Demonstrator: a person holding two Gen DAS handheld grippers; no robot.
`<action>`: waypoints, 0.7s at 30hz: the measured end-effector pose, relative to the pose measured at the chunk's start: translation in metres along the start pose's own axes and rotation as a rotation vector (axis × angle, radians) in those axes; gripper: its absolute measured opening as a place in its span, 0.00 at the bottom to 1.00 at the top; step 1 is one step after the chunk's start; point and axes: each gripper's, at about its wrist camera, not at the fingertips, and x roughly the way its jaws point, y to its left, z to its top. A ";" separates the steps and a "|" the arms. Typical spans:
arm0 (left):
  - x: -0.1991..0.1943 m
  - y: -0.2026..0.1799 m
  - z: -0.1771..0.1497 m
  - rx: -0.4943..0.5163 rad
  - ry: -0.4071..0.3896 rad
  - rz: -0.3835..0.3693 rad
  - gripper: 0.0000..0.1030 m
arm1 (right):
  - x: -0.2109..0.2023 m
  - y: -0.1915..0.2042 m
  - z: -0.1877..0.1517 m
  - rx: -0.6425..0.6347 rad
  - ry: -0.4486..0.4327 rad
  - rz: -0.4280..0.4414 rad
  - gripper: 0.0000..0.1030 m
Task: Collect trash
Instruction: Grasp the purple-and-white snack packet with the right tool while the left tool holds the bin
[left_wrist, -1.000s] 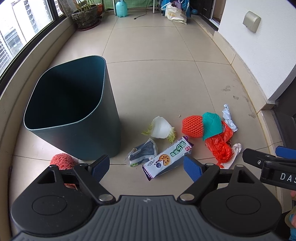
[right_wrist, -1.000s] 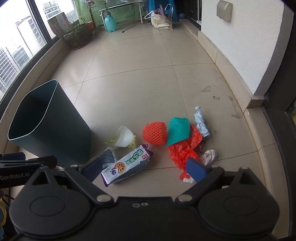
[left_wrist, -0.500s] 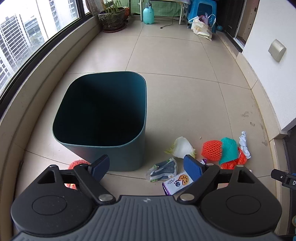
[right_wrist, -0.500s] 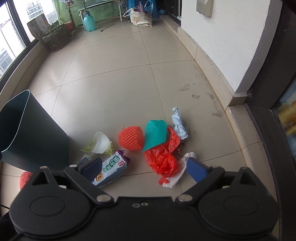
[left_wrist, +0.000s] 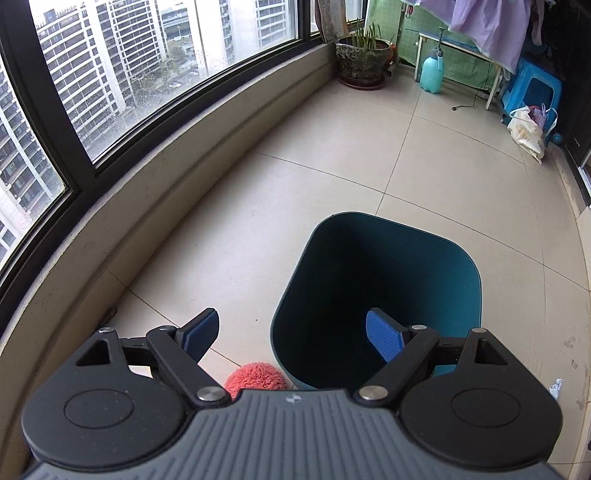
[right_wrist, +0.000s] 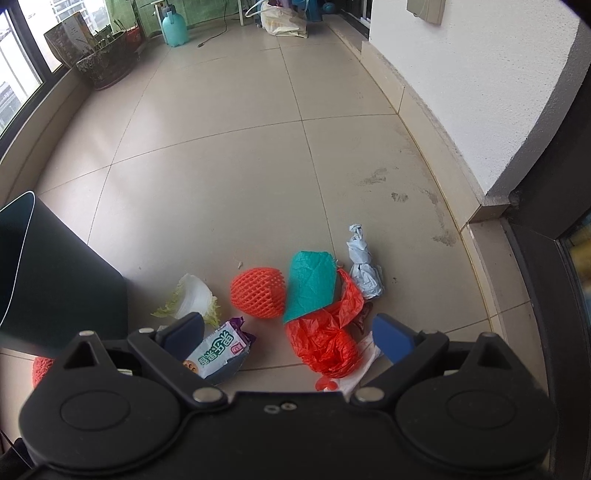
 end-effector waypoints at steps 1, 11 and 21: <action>0.006 0.002 0.002 -0.005 0.001 0.017 0.85 | 0.006 0.003 0.000 0.001 0.013 0.005 0.95; 0.077 0.006 0.001 -0.025 0.086 0.094 0.80 | 0.105 0.061 -0.023 -0.015 0.176 0.073 0.95; 0.113 -0.001 -0.005 0.014 0.129 0.107 0.46 | 0.211 0.072 -0.056 0.225 0.329 0.031 0.90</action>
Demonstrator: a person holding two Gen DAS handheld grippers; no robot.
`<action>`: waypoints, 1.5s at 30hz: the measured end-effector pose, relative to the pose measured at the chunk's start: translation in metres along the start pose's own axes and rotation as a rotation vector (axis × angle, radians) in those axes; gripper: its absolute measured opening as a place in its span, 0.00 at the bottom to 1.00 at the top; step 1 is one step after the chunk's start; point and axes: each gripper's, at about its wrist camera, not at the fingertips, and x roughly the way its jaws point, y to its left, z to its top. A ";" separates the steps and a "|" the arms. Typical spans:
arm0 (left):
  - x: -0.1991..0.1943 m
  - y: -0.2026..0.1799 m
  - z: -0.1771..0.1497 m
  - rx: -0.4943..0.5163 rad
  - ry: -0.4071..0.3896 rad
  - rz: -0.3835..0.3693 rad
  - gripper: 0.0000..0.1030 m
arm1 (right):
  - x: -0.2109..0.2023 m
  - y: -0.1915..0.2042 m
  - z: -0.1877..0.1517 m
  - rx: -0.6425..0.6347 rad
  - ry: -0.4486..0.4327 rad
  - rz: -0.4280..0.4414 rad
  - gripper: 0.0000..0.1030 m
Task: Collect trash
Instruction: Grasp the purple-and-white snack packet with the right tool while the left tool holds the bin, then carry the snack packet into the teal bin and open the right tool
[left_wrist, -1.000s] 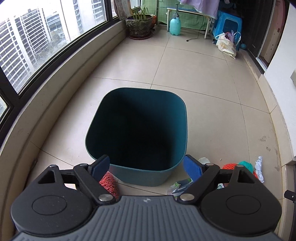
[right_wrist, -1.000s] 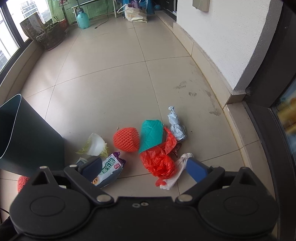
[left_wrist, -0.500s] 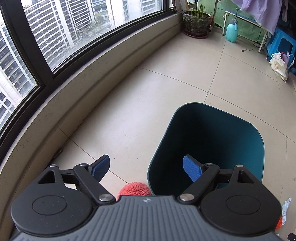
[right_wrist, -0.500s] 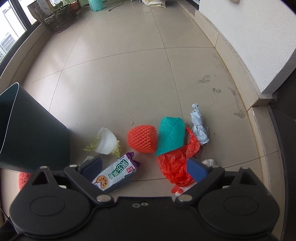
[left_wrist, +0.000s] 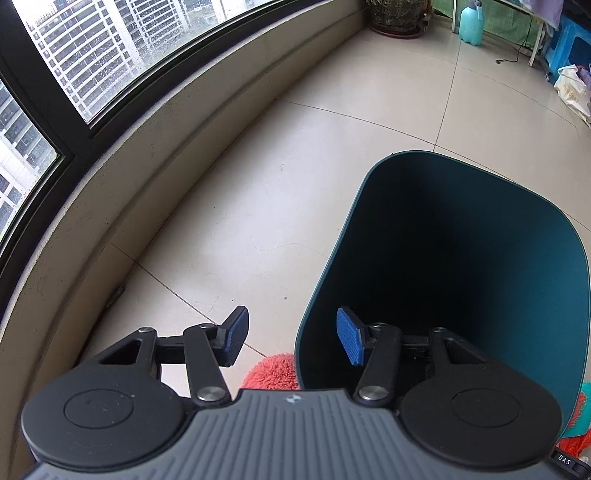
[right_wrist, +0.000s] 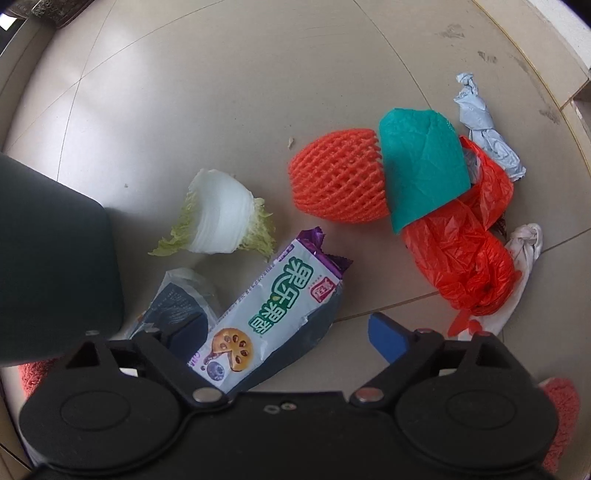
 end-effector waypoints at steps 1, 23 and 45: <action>0.001 -0.001 -0.001 0.003 0.002 0.001 0.42 | 0.007 -0.003 0.002 0.039 0.017 0.002 0.90; 0.005 -0.027 -0.030 0.143 0.094 0.030 0.15 | 0.053 0.009 0.004 0.091 0.097 -0.086 0.55; -0.020 -0.014 -0.057 0.076 0.283 -0.067 0.13 | -0.189 0.057 -0.013 -0.495 -0.255 0.096 0.31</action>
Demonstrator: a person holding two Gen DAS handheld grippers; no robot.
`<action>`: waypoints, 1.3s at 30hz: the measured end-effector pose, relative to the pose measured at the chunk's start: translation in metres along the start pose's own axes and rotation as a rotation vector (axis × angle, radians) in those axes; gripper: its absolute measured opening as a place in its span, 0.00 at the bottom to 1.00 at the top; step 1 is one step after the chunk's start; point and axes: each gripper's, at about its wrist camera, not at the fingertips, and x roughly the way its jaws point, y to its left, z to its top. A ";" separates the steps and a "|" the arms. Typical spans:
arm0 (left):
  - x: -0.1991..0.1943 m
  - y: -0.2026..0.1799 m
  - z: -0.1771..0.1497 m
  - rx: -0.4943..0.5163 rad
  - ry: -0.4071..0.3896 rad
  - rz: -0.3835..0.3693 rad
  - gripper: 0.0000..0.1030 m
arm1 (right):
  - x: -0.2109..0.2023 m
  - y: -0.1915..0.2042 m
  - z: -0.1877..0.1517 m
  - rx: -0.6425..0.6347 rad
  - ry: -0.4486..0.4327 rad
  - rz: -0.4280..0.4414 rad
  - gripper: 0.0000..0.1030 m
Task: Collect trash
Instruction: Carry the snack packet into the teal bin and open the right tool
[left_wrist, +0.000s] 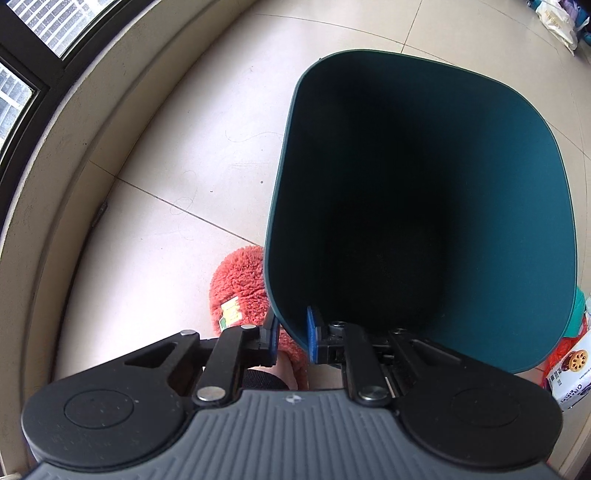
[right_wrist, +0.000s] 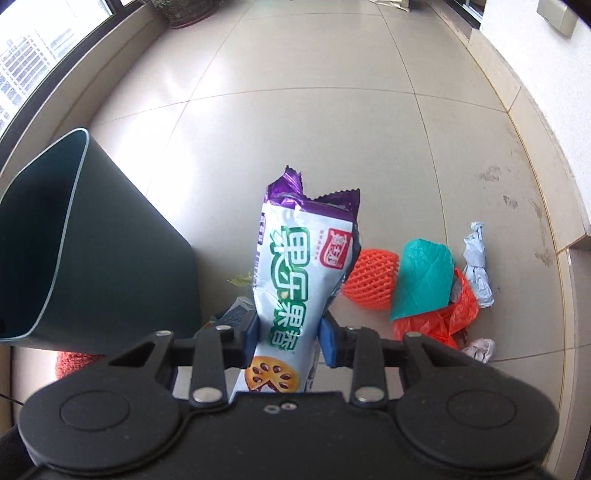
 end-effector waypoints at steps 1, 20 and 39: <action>-0.003 0.003 0.002 -0.001 -0.005 -0.004 0.11 | -0.013 0.007 0.005 -0.029 -0.023 0.014 0.31; 0.011 0.034 0.000 -0.013 -0.123 -0.131 0.09 | 0.015 0.223 0.099 -0.550 -0.070 0.167 0.31; 0.014 0.016 0.007 -0.024 -0.114 -0.106 0.07 | 0.185 0.274 0.063 -0.501 0.291 0.058 0.41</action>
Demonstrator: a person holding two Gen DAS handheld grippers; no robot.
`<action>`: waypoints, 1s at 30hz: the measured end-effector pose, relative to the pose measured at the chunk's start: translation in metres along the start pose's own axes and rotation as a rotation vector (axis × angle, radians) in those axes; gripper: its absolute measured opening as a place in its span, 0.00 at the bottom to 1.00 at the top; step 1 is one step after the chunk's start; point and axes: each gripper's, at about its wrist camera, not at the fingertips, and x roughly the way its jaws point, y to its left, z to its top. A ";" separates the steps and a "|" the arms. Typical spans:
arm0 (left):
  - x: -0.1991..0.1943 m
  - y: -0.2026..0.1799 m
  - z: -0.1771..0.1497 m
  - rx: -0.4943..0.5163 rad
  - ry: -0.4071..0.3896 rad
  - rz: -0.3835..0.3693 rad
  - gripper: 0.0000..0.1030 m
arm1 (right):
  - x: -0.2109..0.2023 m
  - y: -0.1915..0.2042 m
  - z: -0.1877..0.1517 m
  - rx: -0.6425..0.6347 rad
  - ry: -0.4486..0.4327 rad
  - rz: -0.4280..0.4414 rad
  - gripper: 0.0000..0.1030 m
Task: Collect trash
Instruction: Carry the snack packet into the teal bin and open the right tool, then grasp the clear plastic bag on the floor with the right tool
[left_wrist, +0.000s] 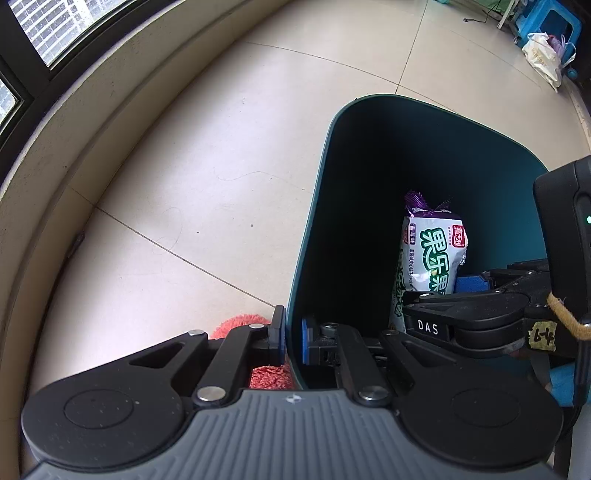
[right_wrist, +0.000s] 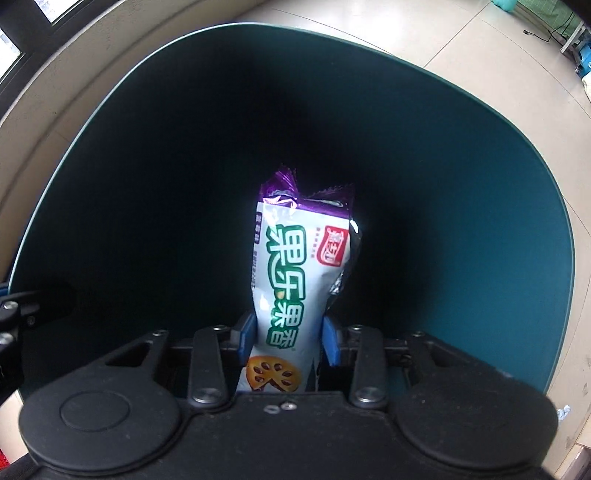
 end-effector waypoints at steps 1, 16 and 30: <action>-0.002 -0.001 0.000 -0.002 0.001 0.001 0.07 | 0.002 -0.001 0.002 0.006 0.008 0.003 0.48; 0.002 -0.001 0.003 -0.029 0.020 0.010 0.07 | -0.079 -0.031 0.003 -0.031 -0.138 0.126 0.72; 0.003 -0.009 -0.002 -0.006 0.018 0.052 0.07 | -0.109 -0.131 -0.061 0.214 -0.212 0.035 0.79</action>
